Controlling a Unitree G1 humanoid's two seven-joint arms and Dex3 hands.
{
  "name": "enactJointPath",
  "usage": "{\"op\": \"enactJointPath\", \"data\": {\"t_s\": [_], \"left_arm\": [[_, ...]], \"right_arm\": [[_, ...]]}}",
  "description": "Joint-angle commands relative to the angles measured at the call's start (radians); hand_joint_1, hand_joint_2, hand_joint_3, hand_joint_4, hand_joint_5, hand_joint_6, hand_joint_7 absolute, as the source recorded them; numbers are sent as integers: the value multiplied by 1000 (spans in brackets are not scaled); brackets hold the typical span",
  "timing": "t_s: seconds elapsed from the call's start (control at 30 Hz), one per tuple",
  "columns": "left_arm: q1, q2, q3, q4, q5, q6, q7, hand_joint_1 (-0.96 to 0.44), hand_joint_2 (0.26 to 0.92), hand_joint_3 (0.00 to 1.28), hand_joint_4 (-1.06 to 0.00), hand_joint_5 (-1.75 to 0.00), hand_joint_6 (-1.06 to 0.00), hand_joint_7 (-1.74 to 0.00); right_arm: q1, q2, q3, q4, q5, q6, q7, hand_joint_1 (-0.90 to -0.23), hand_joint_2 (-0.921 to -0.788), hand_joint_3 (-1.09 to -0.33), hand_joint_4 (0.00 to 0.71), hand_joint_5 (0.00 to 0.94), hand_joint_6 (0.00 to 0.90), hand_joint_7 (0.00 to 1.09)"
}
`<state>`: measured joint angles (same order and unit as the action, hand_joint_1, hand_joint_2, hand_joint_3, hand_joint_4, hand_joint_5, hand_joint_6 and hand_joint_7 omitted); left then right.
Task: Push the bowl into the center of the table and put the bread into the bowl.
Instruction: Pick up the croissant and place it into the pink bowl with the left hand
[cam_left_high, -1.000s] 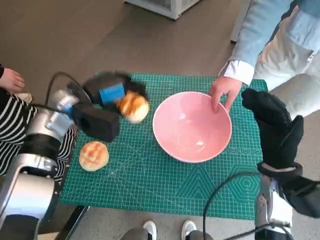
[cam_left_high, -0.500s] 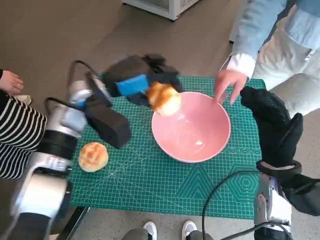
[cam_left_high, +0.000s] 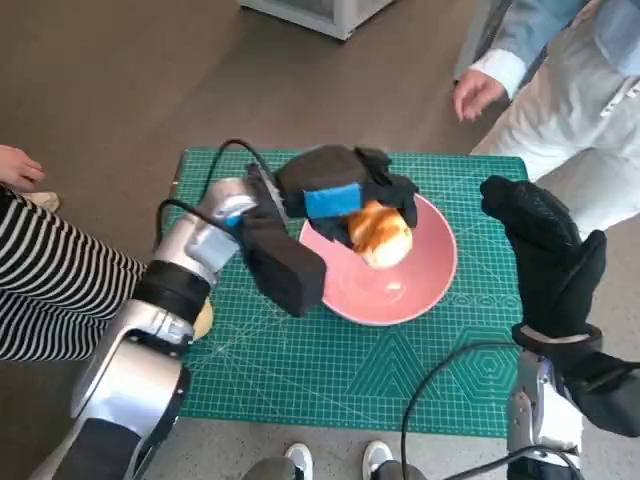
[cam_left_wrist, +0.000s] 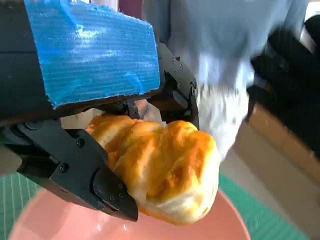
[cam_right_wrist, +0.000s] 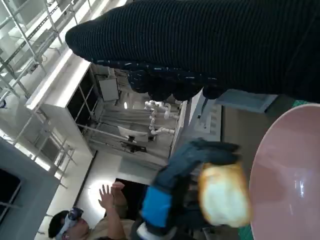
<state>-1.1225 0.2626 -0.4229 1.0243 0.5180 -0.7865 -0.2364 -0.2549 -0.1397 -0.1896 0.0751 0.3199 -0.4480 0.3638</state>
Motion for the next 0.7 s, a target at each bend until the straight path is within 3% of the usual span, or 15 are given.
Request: {"op": "enactJointPath", "data": {"t_s": [0.03, 0.2, 0.23, 0.27, 0.33, 0.4, 0.53, 0.7], "left_arm": [[-30, -18, -23, 45, 32, 24, 9, 1, 916, 60, -685, -1284, -693, -980], [-29, -42, -30, 87, 30, 69, -29, 1, 919, 79, -682, -1278, -634, -1048], [-25, -48, -27, 95, 18, 94, -65, 1, 920, 130, -607, -1294, -580, -1162], [-22, -52, -24, 101, 9, 113, -92, -4, 875, 129, -443, -943, -452, -927], [-16, -54, -18, 102, -7, 147, -144, -6, 850, 101, -369, -507, -413, -586], [-10, -51, -8, 92, -28, 201, -216, -11, 802, 53, -164, -207, -267, -268], [7, -32, 17, 38, -76, 262, -325, -86, 766, 21, -42, -54, -166, -90], [49, 18, 47, -29, -115, 210, -351, -220, 756, 10, -5, -6, -150, -40]], "right_arm": [[37, 2, -5, -18, 3, 9, -13, -673, -921, -684, 134, 0, 41, 477], [50, 2, -11, -32, -3, 9, -24, -680, -921, -685, 133, 0, 38, 478], [51, 2, -12, -34, -4, 9, -27, -680, -921, -686, 132, 0, 38, 479], [53, 2, -13, -35, -5, 9, -29, -681, -921, -686, 133, 0, 37, 479], [55, 2, -12, -38, -8, 9, -34, -681, -921, -686, 133, 0, 36, 480], [56, 4, -11, -40, -11, 9, -40, -683, -921, -686, 134, 1, 35, 480], [59, 7, -8, -46, -20, 9, -54, -688, -921, -687, 135, 1, 33, 482], [61, 10, 0, -54, -30, 10, -69, -686, -921, -687, 135, 1, 33, 486]]}}
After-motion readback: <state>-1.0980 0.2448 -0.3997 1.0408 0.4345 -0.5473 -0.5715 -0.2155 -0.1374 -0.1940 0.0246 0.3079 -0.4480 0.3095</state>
